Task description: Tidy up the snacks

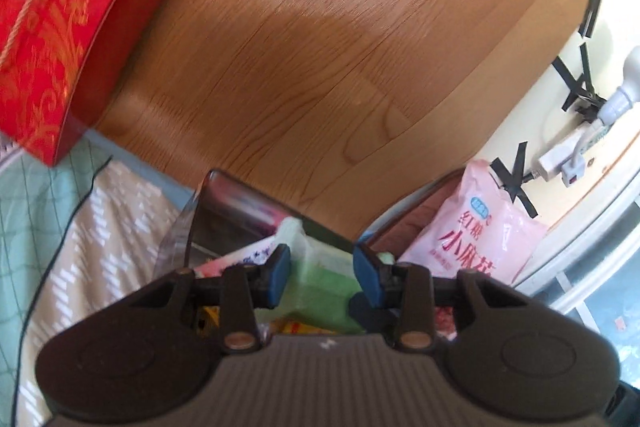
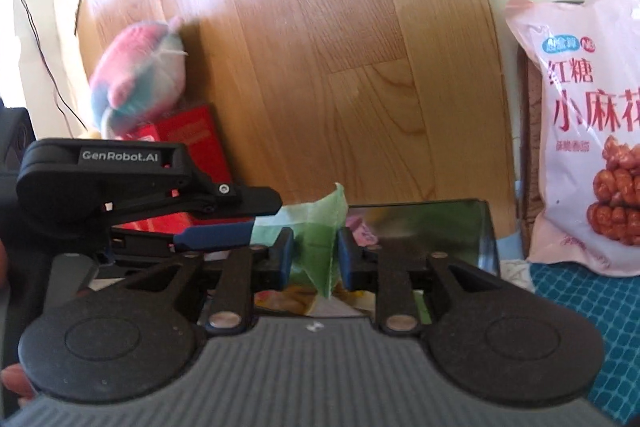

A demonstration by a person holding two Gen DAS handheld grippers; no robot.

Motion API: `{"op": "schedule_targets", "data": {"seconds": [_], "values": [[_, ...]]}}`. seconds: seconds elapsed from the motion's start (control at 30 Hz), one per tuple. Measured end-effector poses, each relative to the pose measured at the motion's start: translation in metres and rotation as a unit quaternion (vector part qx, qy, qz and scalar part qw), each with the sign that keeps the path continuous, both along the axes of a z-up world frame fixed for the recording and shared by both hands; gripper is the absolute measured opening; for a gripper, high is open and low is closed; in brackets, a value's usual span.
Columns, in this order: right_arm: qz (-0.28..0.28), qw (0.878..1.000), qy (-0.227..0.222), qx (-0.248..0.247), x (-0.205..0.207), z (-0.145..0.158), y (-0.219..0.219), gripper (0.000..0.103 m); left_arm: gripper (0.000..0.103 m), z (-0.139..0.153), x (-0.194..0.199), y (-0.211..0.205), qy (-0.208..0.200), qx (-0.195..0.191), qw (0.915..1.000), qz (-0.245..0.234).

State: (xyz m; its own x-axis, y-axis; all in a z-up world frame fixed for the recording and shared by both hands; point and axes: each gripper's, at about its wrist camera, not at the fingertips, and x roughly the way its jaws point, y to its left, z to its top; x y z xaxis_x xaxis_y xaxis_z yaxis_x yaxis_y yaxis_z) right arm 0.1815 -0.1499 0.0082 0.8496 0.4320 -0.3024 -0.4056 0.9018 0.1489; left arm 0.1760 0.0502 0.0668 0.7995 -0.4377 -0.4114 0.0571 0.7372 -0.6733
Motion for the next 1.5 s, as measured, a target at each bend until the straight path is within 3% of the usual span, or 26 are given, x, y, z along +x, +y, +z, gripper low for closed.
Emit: {"op": "schedule_targets", "data": {"seconds": [0.03,0.07,0.27,0.5,0.63,0.77,0.9,1.1,1.3,1.5], "values": [[-0.008,1.000,-0.003,-0.009,-0.001,0.000,0.000,0.040,0.034,0.000,-0.002,0.001,-0.002,-0.002,1.0000,-0.003],[-0.016,1.000,-0.007,-0.013,-0.003,0.001,0.000,0.043,0.034,0.001,-0.006,0.002,-0.006,-0.006,1.0000,-0.006],[-0.022,0.999,-0.003,0.036,-0.043,0.007,-0.027,0.043,0.034,0.013,-0.062,0.020,-0.036,-0.002,0.9992,-0.016],[0.047,0.991,0.118,0.036,-0.116,-0.029,-0.034,0.043,0.034,-0.019,-0.156,0.020,0.007,0.062,0.9966,-0.053],[0.039,0.987,0.147,0.045,-0.156,-0.048,-0.035,0.043,0.034,-0.038,-0.202,0.014,0.043,0.119,0.9910,-0.042],[-0.001,0.992,0.121,0.019,-0.196,-0.053,-0.023,0.043,0.035,-0.044,-0.235,0.008,0.061,0.147,0.9872,-0.008],[-0.020,0.995,0.093,-0.001,-0.219,-0.054,-0.007,0.043,0.038,-0.039,-0.253,-0.009,0.046,0.202,0.9781,0.018],[-0.038,0.996,0.080,0.005,-0.242,-0.057,-0.007,0.050,0.041,-0.038,-0.271,-0.029,0.031,0.239,0.9698,0.039],[-0.070,0.996,0.055,0.006,-0.257,-0.054,-0.014,0.058,0.041,-0.034,-0.273,-0.047,0.014,0.273,0.9604,0.051],[-0.126,0.991,0.033,0.027,-0.244,-0.045,-0.037,0.066,0.041,-0.033,-0.254,-0.071,-0.001,0.300,0.9526,0.052]]}}
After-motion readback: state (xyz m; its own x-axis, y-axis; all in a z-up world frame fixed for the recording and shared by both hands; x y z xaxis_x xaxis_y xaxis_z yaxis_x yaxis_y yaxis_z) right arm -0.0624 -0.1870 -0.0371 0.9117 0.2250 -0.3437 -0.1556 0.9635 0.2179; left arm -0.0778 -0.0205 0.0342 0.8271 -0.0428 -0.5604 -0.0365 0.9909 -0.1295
